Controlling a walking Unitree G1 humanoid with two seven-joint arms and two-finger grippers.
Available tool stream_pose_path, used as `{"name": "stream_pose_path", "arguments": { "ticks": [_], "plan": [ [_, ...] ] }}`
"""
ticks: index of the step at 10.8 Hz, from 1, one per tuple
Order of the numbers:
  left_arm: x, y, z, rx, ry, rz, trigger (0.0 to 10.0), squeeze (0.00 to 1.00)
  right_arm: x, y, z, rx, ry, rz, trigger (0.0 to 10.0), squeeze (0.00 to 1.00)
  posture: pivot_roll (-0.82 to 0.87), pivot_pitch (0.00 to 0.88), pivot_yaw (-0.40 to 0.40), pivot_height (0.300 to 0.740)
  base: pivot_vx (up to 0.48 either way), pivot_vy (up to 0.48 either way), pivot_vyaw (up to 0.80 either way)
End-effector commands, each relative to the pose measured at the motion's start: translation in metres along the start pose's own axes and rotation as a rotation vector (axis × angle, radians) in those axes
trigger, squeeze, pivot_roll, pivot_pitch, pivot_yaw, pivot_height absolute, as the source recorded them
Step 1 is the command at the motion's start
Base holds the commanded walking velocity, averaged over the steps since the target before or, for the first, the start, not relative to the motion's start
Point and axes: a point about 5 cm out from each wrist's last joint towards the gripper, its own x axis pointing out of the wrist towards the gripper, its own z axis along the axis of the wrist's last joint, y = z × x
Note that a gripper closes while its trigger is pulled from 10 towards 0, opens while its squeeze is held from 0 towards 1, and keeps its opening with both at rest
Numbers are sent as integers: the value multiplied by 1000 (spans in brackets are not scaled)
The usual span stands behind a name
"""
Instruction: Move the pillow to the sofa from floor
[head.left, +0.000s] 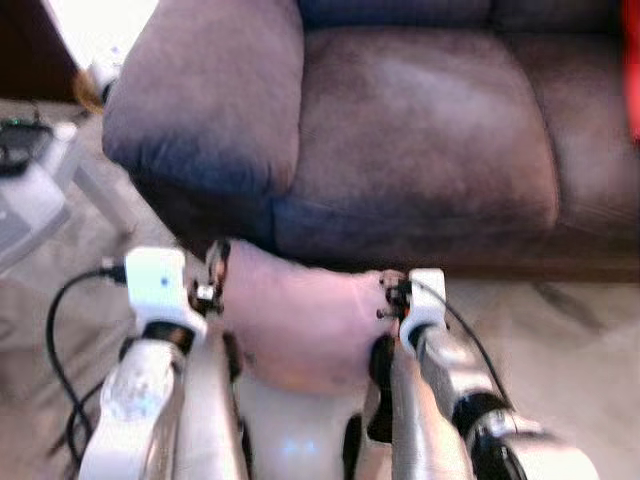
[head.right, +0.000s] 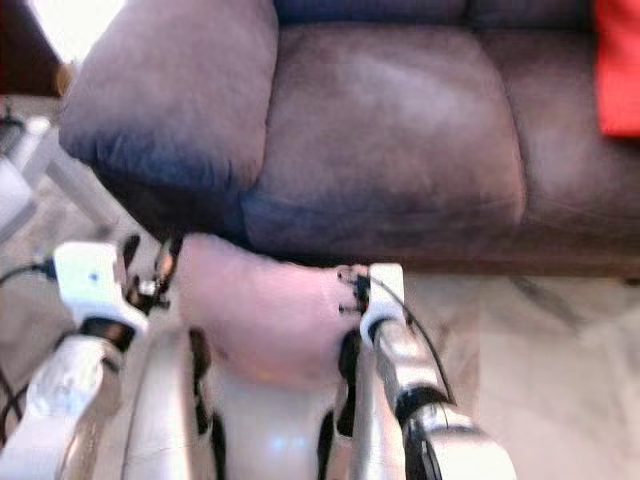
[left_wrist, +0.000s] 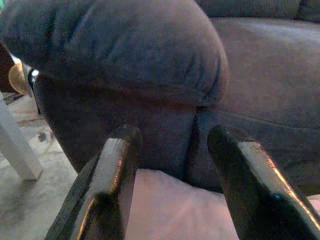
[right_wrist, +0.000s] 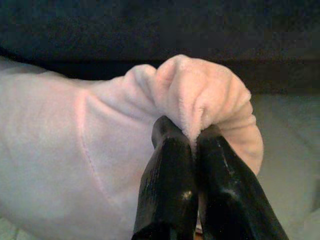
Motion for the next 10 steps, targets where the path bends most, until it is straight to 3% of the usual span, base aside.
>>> {"name": "stream_pose_path", "arguments": {
  "ticks": [1, 7, 10],
  "plan": [
    [-1, 2, -3, 22, 18, 8, 10000, 0, -1, -5, 0, 16, -2, -22, 10000, 0, 196, 215, -91, 463, 0, 0, 0],
    [1, 3, -3, 14, 2, 8, 10000, 0, -1, -4, 10, 23, -81, -8, 10000, 0, 192, 216, -88, 467, 0, 0, 0],
    [1, 2, -4, 14, 5, 6, 10000, 0, 0, -4, 10, 22, -74, -14, 10000, 0, 191, 211, -89, 521, 0, 0, 0]
  ]
}}
